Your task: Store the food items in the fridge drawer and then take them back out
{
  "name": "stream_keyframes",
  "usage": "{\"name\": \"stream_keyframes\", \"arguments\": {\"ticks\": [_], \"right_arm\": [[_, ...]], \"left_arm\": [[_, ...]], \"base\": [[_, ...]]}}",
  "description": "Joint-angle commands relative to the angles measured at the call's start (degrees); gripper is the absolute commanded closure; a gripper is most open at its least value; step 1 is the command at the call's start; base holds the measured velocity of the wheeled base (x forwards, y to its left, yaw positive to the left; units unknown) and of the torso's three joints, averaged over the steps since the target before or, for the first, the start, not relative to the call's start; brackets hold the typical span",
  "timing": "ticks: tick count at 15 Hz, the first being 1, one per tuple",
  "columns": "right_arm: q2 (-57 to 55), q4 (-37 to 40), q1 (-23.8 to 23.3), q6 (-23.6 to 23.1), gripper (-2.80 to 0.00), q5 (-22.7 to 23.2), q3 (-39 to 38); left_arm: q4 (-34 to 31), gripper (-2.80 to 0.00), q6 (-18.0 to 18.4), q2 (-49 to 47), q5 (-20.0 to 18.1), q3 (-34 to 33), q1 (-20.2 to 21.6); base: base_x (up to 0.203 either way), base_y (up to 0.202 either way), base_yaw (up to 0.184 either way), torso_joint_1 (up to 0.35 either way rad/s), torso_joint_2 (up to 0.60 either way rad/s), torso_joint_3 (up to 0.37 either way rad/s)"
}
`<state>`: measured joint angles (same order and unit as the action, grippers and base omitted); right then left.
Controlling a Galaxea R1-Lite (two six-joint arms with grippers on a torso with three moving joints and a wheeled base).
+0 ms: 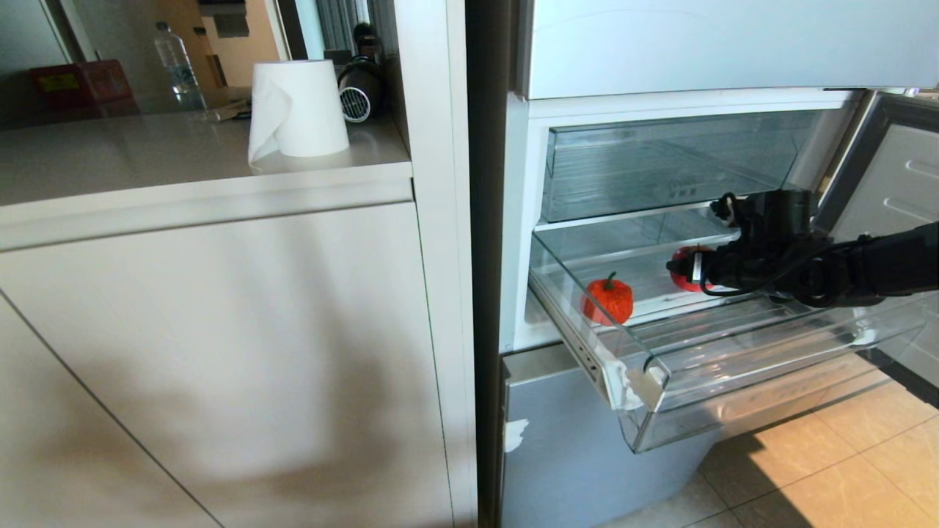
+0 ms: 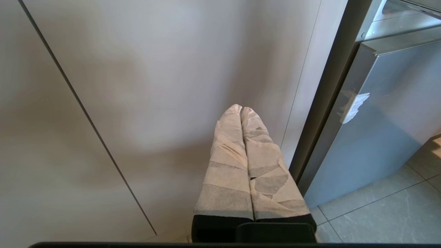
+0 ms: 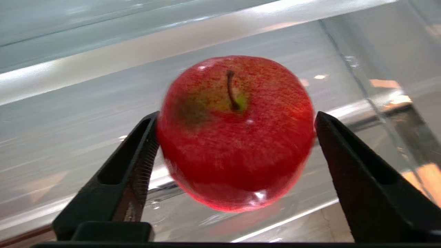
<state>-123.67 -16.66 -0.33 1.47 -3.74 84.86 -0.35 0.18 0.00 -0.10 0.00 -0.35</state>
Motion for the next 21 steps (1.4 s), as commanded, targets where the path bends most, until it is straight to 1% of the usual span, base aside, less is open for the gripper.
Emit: {"name": "stream_keyframes", "arguments": {"ticks": [1,2,7,14,15,19,21], "right_arm": [[0.3,-0.3,0.0,-0.1,-2.80,-1.9,0.0],[0.5,-1.5,0.1,-0.1,-2.80,-3.1,0.0],[4.4,-2.3,0.2,-0.7,-2.80,-3.0,-1.6],[17.8,-2.4,0.9,-0.6,-2.80,-2.1,-12.3],[20.3,-2.4,0.9,-0.7,0.00,-1.5,-14.7],[33.4,-2.3,1.0,-0.4,0.00,-0.7,-23.6],[40.9,-2.1,0.9,-0.4,0.00,-0.5,-29.6]], "left_arm": [[0.0,0.00,0.0,0.0,0.0,0.0,0.0],[0.0,0.00,0.0,0.0,0.0,0.0,0.0],[0.0,0.00,0.0,0.0,0.0,0.0,0.0],[0.0,0.00,0.0,0.0,0.0,0.0,0.0],[0.0,0.00,0.0,0.0,0.0,0.0,0.0],[0.0,0.00,0.0,0.0,0.0,0.0,0.0],[0.0,0.00,0.0,0.0,0.0,0.0,0.0]], "base": [[0.000,0.000,0.000,0.000,0.00,0.000],[0.000,0.000,0.000,0.000,0.00,0.000],[0.000,0.000,0.000,0.000,0.00,0.000],[0.000,0.000,0.000,0.000,0.00,0.000],[0.000,0.000,0.000,0.000,0.00,0.000],[0.000,0.000,0.000,0.000,0.00,0.000],[0.000,0.000,0.000,0.000,0.00,0.000]]}}
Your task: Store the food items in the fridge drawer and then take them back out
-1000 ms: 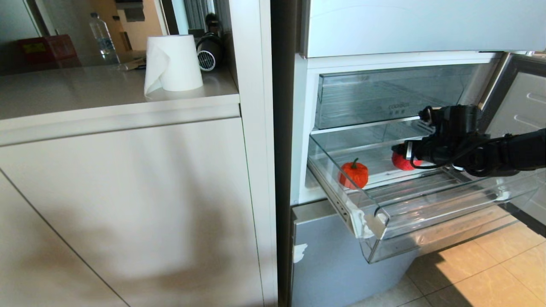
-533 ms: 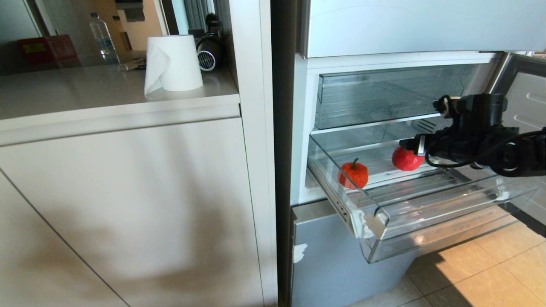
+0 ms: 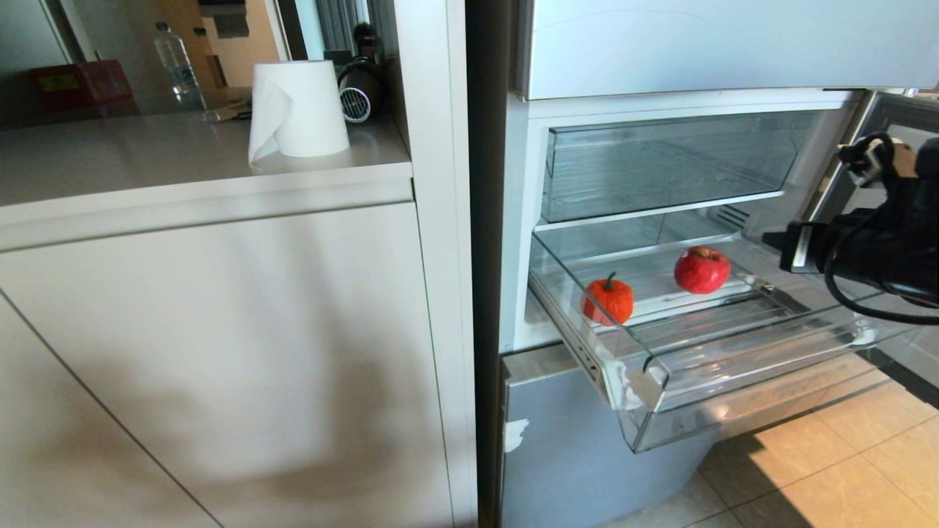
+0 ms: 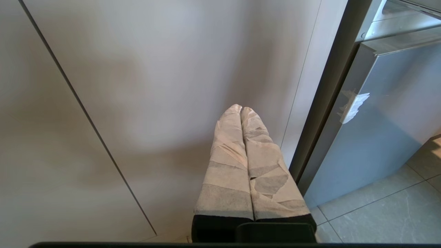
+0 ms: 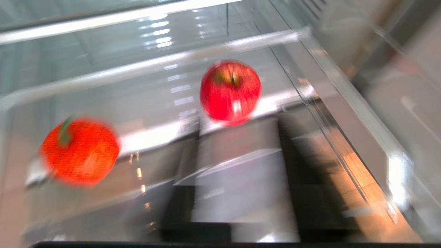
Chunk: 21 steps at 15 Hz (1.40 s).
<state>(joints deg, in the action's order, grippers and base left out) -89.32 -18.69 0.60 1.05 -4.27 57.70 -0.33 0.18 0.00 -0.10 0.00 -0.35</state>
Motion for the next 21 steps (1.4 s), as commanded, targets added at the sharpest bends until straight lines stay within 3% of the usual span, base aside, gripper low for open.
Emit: {"name": "stream_keyframes", "arguments": {"ticks": [1,6,10,16,21], "right_arm": [[10.9,-0.1,0.0,0.0,0.00,0.0,-6.4],[29.1,0.1,0.0,-0.1,0.00,-2.9,-28.8],[35.3,0.2,0.1,-0.1,0.00,-4.6,-34.9],[23.7,1.4,0.0,-0.2,0.00,-3.6,-33.5],[6.7,1.4,-0.4,-0.1,0.00,1.4,-25.3]], "left_arm": [[0.0,0.00,0.0,0.0,0.0,0.0,0.0],[0.0,0.00,0.0,0.0,0.0,0.0,0.0],[0.0,0.00,0.0,0.0,0.0,0.0,0.0],[0.0,0.00,0.0,0.0,0.0,0.0,0.0],[0.0,0.00,0.0,0.0,0.0,0.0,0.0]], "base": [[0.000,0.000,0.000,0.000,0.00,0.000],[0.000,0.000,0.000,0.000,0.00,0.000],[0.000,0.000,0.000,0.000,0.00,0.000],[0.000,0.000,0.000,0.000,0.00,0.000],[0.000,0.000,0.000,0.000,0.00,0.000]]}}
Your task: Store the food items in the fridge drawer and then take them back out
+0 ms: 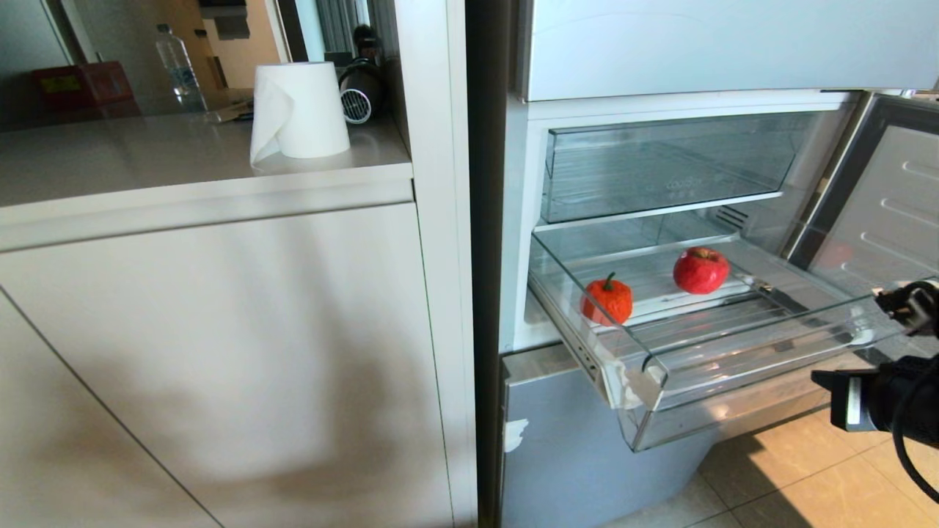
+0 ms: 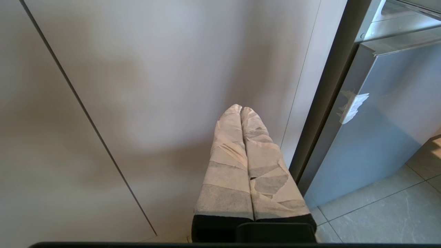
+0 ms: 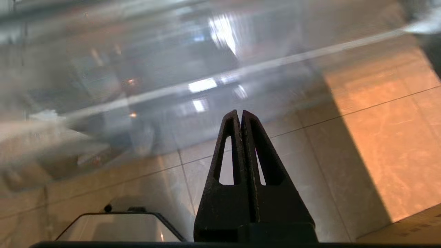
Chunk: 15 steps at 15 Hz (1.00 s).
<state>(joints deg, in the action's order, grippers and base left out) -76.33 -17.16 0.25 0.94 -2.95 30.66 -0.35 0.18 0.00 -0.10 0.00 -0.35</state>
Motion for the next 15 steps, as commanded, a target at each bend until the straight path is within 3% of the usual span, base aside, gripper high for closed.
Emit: {"name": "stream_keyframes", "arguments": {"ticks": [1,8,11,15], "right_arm": [[-8.8,-0.1,0.0,0.0,0.00,0.6,4.1],[-27.4,-0.6,1.0,0.3,0.00,1.5,21.7],[-35.1,-6.4,2.5,1.6,0.00,3.5,28.3],[-36.7,-10.2,3.7,4.0,0.00,6.5,30.0]], "left_arm": [[0.0,0.00,0.0,0.0,0.0,0.0,0.0],[0.0,0.00,0.0,0.0,0.0,0.0,0.0],[0.0,0.00,0.0,0.0,0.0,0.0,0.0],[0.0,0.00,0.0,0.0,0.0,0.0,0.0]], "base": [[0.000,0.000,0.000,0.000,0.00,0.000],[0.000,0.000,0.000,0.000,0.00,0.000],[0.000,0.000,0.000,0.000,0.00,0.000],[0.000,0.000,0.000,0.000,0.00,0.000]]}}
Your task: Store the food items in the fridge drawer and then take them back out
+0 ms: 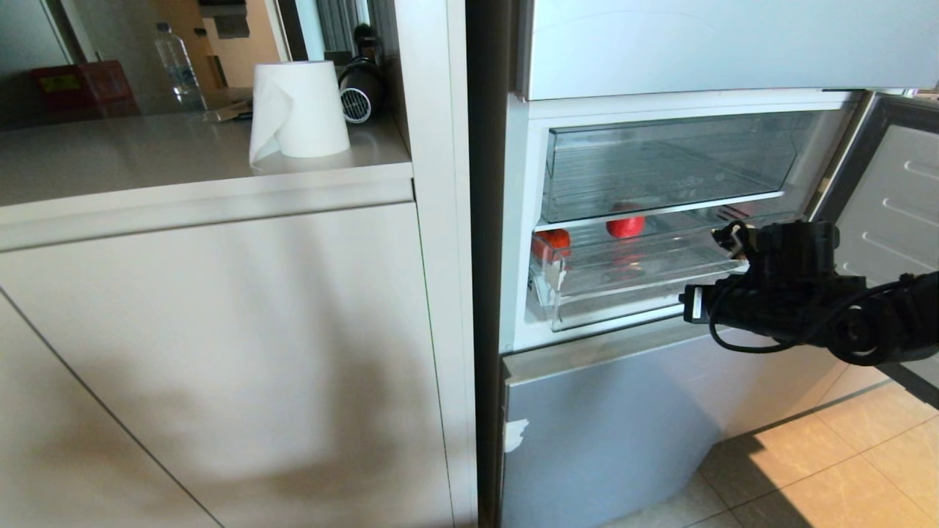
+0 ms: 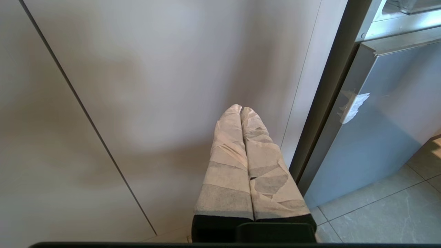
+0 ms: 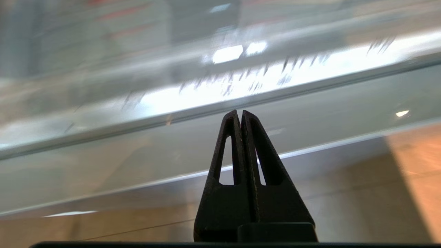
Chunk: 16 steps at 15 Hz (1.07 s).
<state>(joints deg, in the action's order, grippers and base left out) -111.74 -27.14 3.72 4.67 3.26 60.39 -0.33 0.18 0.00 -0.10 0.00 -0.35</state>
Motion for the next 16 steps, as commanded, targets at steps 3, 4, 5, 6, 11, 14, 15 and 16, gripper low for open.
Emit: {"name": "stream_keyframes", "arguments": {"ticks": [3,4,5,6,11,14,15,16], "right_arm": [[-1.2,-2.3,0.2,2.4,0.00,2.3,0.2],[-1.2,-2.3,0.3,2.5,0.00,2.3,0.1],[-1.3,-2.4,0.3,2.5,0.00,2.4,0.2],[-1.5,-2.5,0.4,2.5,0.00,2.4,0.7],[-5.3,-7.8,0.7,3.4,0.00,2.7,4.0],[2.4,-7.8,0.6,3.8,0.00,2.6,-2.4],[7.5,-7.7,0.5,3.9,0.00,2.6,-6.2],[12.3,-7.6,0.5,3.9,0.00,2.6,-9.8]], "left_arm": [[0.0,0.00,0.0,0.0,0.0,0.0,0.0],[0.0,0.00,0.0,0.0,0.0,0.0,0.0],[0.0,0.00,0.0,0.0,0.0,0.0,0.0],[0.0,0.00,0.0,0.0,0.0,0.0,0.0],[0.0,0.00,0.0,0.0,0.0,0.0,0.0],[0.0,0.00,0.0,0.0,0.0,0.0,0.0],[0.0,0.00,0.0,0.0,0.0,0.0,0.0],[0.0,0.00,0.0,0.0,0.0,0.0,0.0]], "base": [[0.000,0.000,0.000,0.000,0.00,0.000],[0.000,0.000,0.000,0.000,0.00,0.000],[0.000,0.000,0.000,0.000,0.00,0.000],[0.000,0.000,0.000,0.000,0.00,0.000],[0.000,0.000,0.000,0.000,0.00,0.000],[0.000,0.000,0.000,0.000,0.00,0.000],[0.000,0.000,0.000,0.000,0.00,0.000],[0.000,0.000,0.000,0.000,0.00,0.000]]}}
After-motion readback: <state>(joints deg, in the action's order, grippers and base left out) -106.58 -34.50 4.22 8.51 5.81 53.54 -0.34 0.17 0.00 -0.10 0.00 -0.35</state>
